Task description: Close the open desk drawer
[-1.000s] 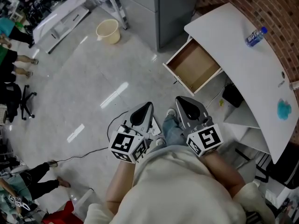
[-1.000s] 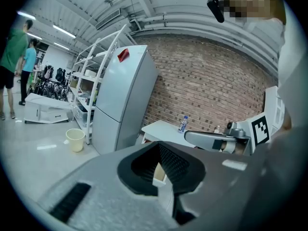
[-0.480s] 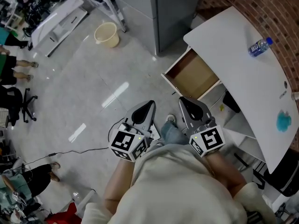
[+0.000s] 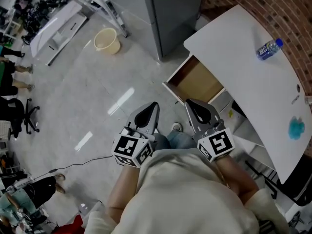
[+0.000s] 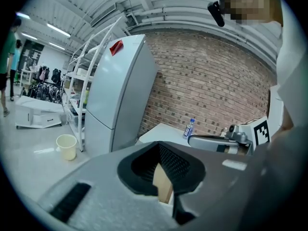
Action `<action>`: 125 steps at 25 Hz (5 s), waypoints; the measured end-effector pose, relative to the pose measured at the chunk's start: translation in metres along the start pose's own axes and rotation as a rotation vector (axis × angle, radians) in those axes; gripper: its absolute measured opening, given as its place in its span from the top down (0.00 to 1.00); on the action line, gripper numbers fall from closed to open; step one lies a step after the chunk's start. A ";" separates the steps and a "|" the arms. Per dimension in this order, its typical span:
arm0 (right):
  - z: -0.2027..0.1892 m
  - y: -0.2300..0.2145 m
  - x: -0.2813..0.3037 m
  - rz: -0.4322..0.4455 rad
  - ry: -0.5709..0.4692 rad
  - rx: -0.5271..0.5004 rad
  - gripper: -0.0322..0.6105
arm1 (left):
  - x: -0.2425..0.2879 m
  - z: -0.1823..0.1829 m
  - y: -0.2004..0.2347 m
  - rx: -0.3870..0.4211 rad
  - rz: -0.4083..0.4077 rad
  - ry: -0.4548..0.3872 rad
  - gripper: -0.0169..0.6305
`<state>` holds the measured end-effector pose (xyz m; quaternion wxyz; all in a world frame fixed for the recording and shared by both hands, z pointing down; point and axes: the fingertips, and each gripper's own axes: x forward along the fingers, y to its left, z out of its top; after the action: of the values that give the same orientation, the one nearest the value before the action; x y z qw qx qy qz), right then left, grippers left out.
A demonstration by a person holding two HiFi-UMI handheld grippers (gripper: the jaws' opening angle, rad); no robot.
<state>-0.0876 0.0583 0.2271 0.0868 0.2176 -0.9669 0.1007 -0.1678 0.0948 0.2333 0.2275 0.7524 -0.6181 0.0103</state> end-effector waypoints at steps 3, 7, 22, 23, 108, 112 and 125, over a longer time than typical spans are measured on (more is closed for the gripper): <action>0.000 -0.004 -0.005 -0.019 -0.009 0.011 0.95 | -0.001 0.005 0.000 0.006 0.004 -0.010 0.97; -0.005 -0.006 -0.012 -0.049 -0.011 0.032 0.95 | -0.004 0.009 0.002 0.016 0.008 -0.013 0.97; -0.024 -0.038 -0.014 -0.174 -0.006 0.093 0.94 | 0.033 0.015 0.012 0.064 -0.072 0.013 0.97; -0.026 -0.041 -0.011 -0.186 -0.005 0.102 0.94 | 0.038 0.016 0.014 0.071 -0.084 0.017 0.97; -0.457 -0.133 0.087 -0.815 0.197 0.750 0.62 | 0.256 -0.384 0.109 0.001 -0.639 0.647 0.53; -0.455 -0.135 0.089 -0.818 0.207 0.733 0.63 | 0.255 -0.383 0.105 0.025 -0.672 0.662 0.58; -0.448 -0.131 0.087 -0.819 0.232 0.732 0.66 | 0.252 -0.376 0.102 0.021 -0.654 0.670 0.64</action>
<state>-0.0517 0.0119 0.6981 0.1435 0.5787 -0.6896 0.4110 -0.1039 -0.0182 0.6786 0.3983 0.8651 -0.2409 0.1867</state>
